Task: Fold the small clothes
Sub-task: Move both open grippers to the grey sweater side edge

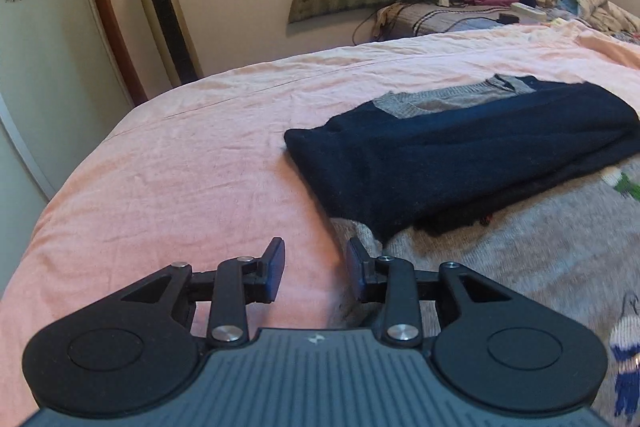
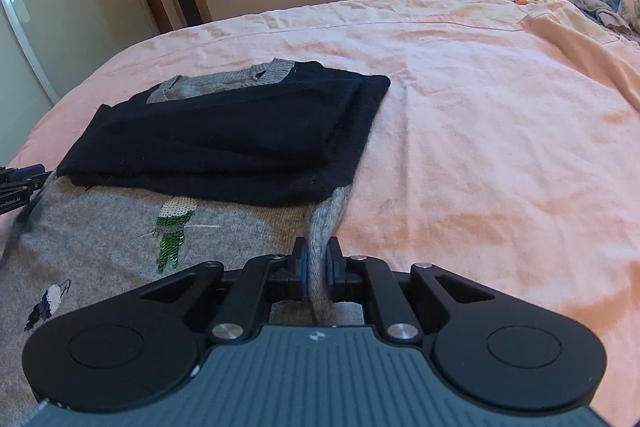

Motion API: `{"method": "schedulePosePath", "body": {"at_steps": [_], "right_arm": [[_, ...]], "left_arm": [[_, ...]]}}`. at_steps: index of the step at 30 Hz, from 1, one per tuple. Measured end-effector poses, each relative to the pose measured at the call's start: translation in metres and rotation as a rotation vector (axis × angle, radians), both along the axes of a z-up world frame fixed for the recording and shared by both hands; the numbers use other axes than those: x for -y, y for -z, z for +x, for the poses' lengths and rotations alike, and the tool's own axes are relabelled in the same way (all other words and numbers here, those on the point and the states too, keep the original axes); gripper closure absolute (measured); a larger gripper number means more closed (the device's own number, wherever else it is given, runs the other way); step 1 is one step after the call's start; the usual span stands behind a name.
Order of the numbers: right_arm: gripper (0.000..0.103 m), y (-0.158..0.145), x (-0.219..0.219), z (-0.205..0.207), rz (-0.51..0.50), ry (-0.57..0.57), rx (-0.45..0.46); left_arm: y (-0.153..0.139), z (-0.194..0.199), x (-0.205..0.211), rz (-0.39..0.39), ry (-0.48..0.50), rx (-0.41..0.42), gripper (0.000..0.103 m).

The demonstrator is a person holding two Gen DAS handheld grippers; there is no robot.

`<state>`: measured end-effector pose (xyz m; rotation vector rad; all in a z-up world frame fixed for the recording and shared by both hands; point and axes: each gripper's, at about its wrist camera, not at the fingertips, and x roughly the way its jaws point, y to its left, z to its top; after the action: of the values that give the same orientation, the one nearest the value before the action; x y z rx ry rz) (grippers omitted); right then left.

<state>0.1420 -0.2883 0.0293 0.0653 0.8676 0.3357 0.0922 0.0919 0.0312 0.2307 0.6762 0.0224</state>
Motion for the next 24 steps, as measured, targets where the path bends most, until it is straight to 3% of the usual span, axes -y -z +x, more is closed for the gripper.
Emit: {"method": "schedulePosePath", "body": {"at_steps": [6, 8, 10, 17, 21, 22, 23, 24], "right_arm": [[0.077, 0.002, -0.001, -0.004, 0.012, -0.005, -0.001], [0.061, 0.001, -0.004, -0.005, 0.012, -0.027, -0.002], [0.054, 0.001, -0.007, -0.006, 0.004, -0.045, 0.0], [0.052, 0.001, -0.006, -0.007, 0.018, -0.049, 0.006], [0.052, 0.002, -0.006, -0.006, 0.023, -0.037, 0.01], [0.055, 0.002, -0.006, -0.005, 0.029, -0.025, 0.008], [0.076, 0.002, -0.005, -0.002, 0.032, -0.003, 0.003], [0.092, 0.003, -0.002, 0.001, 0.037, 0.028, -0.009]], "left_arm": [[-0.001, -0.003, 0.001, -0.026, 0.014, -0.016, 0.07], [-0.006, -0.006, 0.003, -0.037, 0.028, -0.004, 0.07], [-0.008, -0.007, 0.004, -0.031, 0.038, 0.002, 0.06], [0.008, -0.011, 0.009, 0.041, 0.056, -0.043, 0.055], [0.01, 0.0, 0.004, 0.006, 0.031, -0.046, 0.055], [0.009, 0.006, 0.003, -0.013, 0.013, -0.046, 0.059], [0.009, 0.013, -0.001, -0.046, -0.007, -0.053, 0.062], [0.008, 0.02, -0.006, -0.09, -0.032, -0.057, 0.073]]}}
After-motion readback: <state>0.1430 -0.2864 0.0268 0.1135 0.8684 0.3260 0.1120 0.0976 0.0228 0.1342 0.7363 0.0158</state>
